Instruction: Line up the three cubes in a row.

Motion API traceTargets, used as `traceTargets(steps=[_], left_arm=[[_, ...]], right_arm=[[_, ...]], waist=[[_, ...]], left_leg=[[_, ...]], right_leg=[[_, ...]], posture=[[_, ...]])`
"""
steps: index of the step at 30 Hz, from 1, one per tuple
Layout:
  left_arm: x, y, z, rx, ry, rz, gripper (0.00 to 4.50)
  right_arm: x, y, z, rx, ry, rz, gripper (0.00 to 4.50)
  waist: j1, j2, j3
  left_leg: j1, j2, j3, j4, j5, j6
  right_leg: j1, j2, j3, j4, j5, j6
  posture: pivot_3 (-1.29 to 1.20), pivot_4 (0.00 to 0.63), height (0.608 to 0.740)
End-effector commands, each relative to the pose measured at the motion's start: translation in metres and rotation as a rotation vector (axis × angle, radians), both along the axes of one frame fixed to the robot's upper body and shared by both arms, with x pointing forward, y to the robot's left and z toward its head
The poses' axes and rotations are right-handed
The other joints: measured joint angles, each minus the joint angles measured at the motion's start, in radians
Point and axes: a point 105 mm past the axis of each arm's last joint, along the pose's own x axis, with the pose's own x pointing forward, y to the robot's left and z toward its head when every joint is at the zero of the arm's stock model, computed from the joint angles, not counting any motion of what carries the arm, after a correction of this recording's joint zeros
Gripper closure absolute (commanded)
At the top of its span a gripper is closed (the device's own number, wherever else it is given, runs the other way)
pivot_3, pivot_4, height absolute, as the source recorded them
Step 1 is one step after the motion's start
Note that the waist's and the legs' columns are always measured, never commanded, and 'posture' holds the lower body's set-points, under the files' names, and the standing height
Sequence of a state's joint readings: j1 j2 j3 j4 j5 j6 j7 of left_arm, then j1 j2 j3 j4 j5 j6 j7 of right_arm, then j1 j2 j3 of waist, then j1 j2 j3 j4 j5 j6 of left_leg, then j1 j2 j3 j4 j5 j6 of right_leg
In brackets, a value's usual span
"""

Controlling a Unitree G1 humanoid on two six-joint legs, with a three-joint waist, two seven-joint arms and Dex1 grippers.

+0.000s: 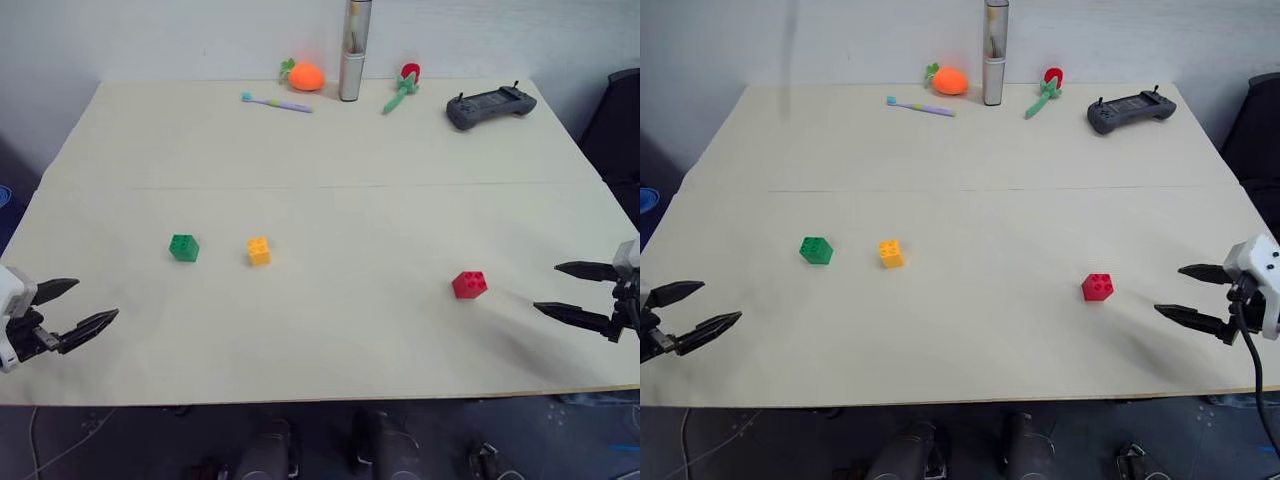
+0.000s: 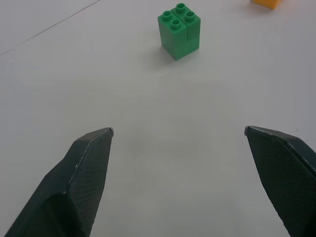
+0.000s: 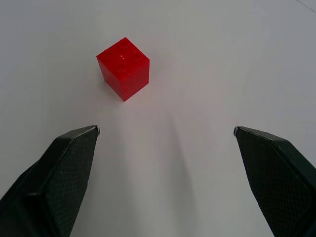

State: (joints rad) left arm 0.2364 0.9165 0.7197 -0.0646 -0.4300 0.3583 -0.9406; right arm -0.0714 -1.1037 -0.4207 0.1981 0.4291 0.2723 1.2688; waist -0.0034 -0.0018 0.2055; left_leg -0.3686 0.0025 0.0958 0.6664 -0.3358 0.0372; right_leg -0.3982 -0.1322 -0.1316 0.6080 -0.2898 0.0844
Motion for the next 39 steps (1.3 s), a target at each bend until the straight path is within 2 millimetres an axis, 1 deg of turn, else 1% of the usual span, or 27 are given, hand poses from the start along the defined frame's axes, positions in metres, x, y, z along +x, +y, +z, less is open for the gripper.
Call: traceTargets(steps=[1, 2, 4, 6, 8, 11, 12, 16, 19, 22, 27, 30, 37, 38, 39], left_arm=[[0.005, -0.029, 0.009, 0.021, 0.007, -0.149, 0.01], [0.006, -0.038, 0.01, 0.023, 0.016, -0.198, 0.01], [0.008, -0.065, 0.014, 0.021, 0.041, -0.33, 0.01], [0.006, -0.099, 0.019, 0.025, 0.084, -0.528, 0.01], [0.003, -0.121, 0.024, 0.025, 0.118, -0.669, 0.01], [0.001, -0.144, 0.03, 0.041, 0.134, -0.814, 0.01], [0.0, -0.148, 0.031, 0.043, 0.137, -0.837, 0.01], [0.003, -0.176, 0.04, 0.051, 0.098, -0.953, 0.01], [0.003, -0.188, 0.046, 0.033, 0.087, -1.006, 0.01], [0.005, -0.194, 0.048, 0.034, 0.076, -1.026, 0.01], [0.007, -0.199, 0.052, 0.037, 0.06, -1.043, 0.01], [0.01, -0.201, 0.053, 0.04, 0.049, -1.045, 0.0], [0.01, -0.201, 0.052, 0.047, 0.051, -1.065, 0.0], [0.01, -0.201, 0.052, 0.048, 0.054, -1.069, 0.0], [0.01, -0.201, 0.051, 0.048, 0.059, -1.077, 0.0]], right_arm=[[0.005, 0.008, 0.016, -0.039, -0.054, 0.045, 0.0], [0.007, 0.012, 0.017, -0.046, -0.055, 0.059, 0.0], [0.009, 0.023, 0.019, -0.062, -0.05, 0.129, 0.0], [0.01, 0.037, 0.017, -0.111, -0.022, 0.243, 0.0], [0.013, 0.044, 0.013, -0.171, 0.004, 0.328, 0.0], [0.018, 0.048, 0.007, -0.242, 0.047, 0.422, 0.0], [0.02, 0.049, 0.007, -0.245, 0.059, 0.434, 0.0], [0.033, 0.059, 0.001, -0.253, 0.076, 0.51, 0.0], [0.045, 0.062, -0.006, -0.25, 0.074, 0.515, 0.0], [0.055, 0.068, -0.01, -0.229, 0.074, 0.517, 0.0], [0.058, 0.07, -0.027, -0.259, 0.109, 0.542, 0.0], [0.062, 0.072, -0.03, -0.256, 0.102, 0.543, 0.56], [0.056, 0.075, -0.032, -0.256, 0.106, 0.594, 3.0], [0.054, 0.078, -0.032, -0.248, 0.105, 0.609, 3.01], [0.049, 0.087, -0.031, -0.232, 0.101, 0.648, 3.01]], waist=[[0.0, 0.0, 0.0], [0.0, 0.0, 0.0], [0.0, 0.0, 0.0], [0.002, 0.0, 0.0], [0.002, 0.0, 0.0], [0.0, 0.001, 0.0], [-0.001, 0.002, 0.0], [-0.003, 0.002, 0.0], [-0.001, 0.002, 0.0], [-0.001, 0.002, 0.0], [0.002, 0.002, 0.0], [0.001, 0.002, 0.0], [0.0, 0.002, 0.0], [0.001, 0.002, 0.0], [0.001, 0.002, 0.0]], left_leg=[[0.0, 0.0, 0.0, 0.0, 0.0, 0.0], [0.0, 0.0, 0.0, 0.0, 0.0, -0.001], [0.0, 0.0, 0.0, 0.0, -0.001, -0.002], [0.0, 0.0, 0.0, 0.001, 0.0, -0.002], [-0.001, 0.0, 0.0, 0.001, 0.0, -0.002], [0.0, -0.001, 0.0, 0.001, 0.002, 0.001], [-0.001, -0.001, 0.0, 0.001, 0.002, 0.001], [-0.001, 0.0, 0.001, 0.002, 0.005, 0.002], [-0.001, -0.001, 0.001, 0.003, 0.005, 0.002], [-0.002, -0.001, 0.001, 0.004, 0.006, 0.002], [-0.004, -0.001, -0.001, 0.009, 0.006, 0.002], [-0.004, -0.001, -0.001, 0.013, 0.005, 0.002], [-0.003, 0.0, -0.002, 0.014, 0.005, 0.002], [-0.003, 0.0, -0.002, 0.014, 0.005, 0.002], [-0.003, 0.0, -0.002, 0.014, 0.005, 0.002]], right_leg=[[0.0, 0.0, 0.0, 0.0, 0.0, 0.0], [0.0, 0.0, 0.0, 0.001, 0.0, 0.0], [0.0, 0.0, 0.0, 0.001, 0.0, 0.0], [0.0, 0.0, 0.0, 0.001, 0.0, 0.0], [0.0, 0.0, 0.0, 0.001, 0.0, 0.0], [0.0, 0.001, 0.0, 0.001, 0.0, 0.0], [0.0, 0.001, 0.0, 0.002, 0.0, 0.0], [0.0, 0.002, -0.001, 0.004, 0.0, 0.0], [0.0, 0.003, 0.0, 0.005, 0.0, 0.0], [0.0, 0.003, -0.001, 0.006, 0.0, 0.0], [0.0, 0.003, -0.001, 0.008, 0.0, 0.0], [0.002, 0.003, -0.002, 0.01, 0.0, 0.0], [0.002, 0.003, -0.001, 0.012, 0.0, 0.0], [0.002, 0.003, -0.001, 0.012, 0.0, 0.0], [0.002, 0.003, -0.001, 0.012, 0.0, 0.0]], posture=[[0.0, 0.15, 0.74], [0.0, 0.15, 0.74], [0.0, 0.15, 0.74], [0.0, 0.15, 0.74], [0.0, 0.15, 0.74], [0.0, 0.15, 0.74], [0.0, 0.15, 0.74], [0.0, 0.15, 0.74], [0.0, 0.15, 0.74], [0.0, 0.15, 0.74], [0.0, 0.15, 0.74], [0.0, 0.15, 0.74], [0.0, 0.15, 0.74], [0.0, 0.15, 0.74], [0.0, 0.15, 0.74]])
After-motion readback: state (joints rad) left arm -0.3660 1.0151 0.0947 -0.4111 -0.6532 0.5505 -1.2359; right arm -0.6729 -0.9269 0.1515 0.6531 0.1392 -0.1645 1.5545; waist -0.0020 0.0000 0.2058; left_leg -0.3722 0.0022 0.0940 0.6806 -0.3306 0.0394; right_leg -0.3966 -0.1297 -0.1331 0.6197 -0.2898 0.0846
